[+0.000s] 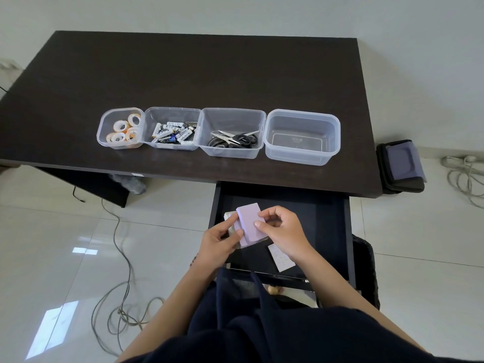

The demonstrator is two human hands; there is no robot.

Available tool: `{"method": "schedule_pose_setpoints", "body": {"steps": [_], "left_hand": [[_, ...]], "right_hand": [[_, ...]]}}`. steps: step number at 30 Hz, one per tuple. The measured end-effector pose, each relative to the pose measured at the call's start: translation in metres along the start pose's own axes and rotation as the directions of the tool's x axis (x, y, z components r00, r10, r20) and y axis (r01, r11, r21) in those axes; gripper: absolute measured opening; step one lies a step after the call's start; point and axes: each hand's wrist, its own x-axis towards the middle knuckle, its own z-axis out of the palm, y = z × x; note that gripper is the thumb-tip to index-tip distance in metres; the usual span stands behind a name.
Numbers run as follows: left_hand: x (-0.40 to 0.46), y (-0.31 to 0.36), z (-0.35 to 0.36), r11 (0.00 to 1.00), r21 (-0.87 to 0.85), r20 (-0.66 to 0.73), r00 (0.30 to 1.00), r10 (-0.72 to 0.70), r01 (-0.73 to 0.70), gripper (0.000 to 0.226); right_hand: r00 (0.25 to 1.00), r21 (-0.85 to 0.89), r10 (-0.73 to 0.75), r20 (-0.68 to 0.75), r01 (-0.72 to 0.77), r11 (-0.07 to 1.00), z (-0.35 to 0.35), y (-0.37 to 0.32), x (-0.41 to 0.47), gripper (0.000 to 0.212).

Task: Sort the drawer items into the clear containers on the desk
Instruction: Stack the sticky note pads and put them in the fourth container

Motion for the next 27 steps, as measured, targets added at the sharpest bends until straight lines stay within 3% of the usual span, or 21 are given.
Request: {"method": "schedule_pose_setpoints", "body": {"steps": [9, 14, 19, 27], "left_hand": [[0.003, 0.001, -0.001, 0.999, -0.008, 0.038, 0.998, 0.041, -0.041, 0.063], [0.002, 0.006, -0.003, 0.995, -0.099, 0.059, 0.998, 0.008, -0.002, 0.058], [0.0, 0.015, 0.001, 0.988, -0.151, 0.087, 0.996, -0.007, 0.021, 0.055], [-0.002, 0.017, 0.0, 0.984, -0.165, 0.11, 0.992, -0.055, 0.073, 0.051]], "right_hand": [[1.0, -0.01, -0.023, 0.001, 0.023, 1.0, -0.001, -0.001, 0.004, 0.024], [1.0, 0.024, -0.015, 0.012, 0.015, 1.0, -0.002, 0.001, 0.005, 0.026], [0.994, 0.22, 0.08, 0.071, -0.094, 0.971, 0.005, -0.002, 0.0, 0.023], [0.992, 0.269, 0.099, 0.082, -0.118, 0.956, 0.012, 0.0, 0.0, 0.022]]}}
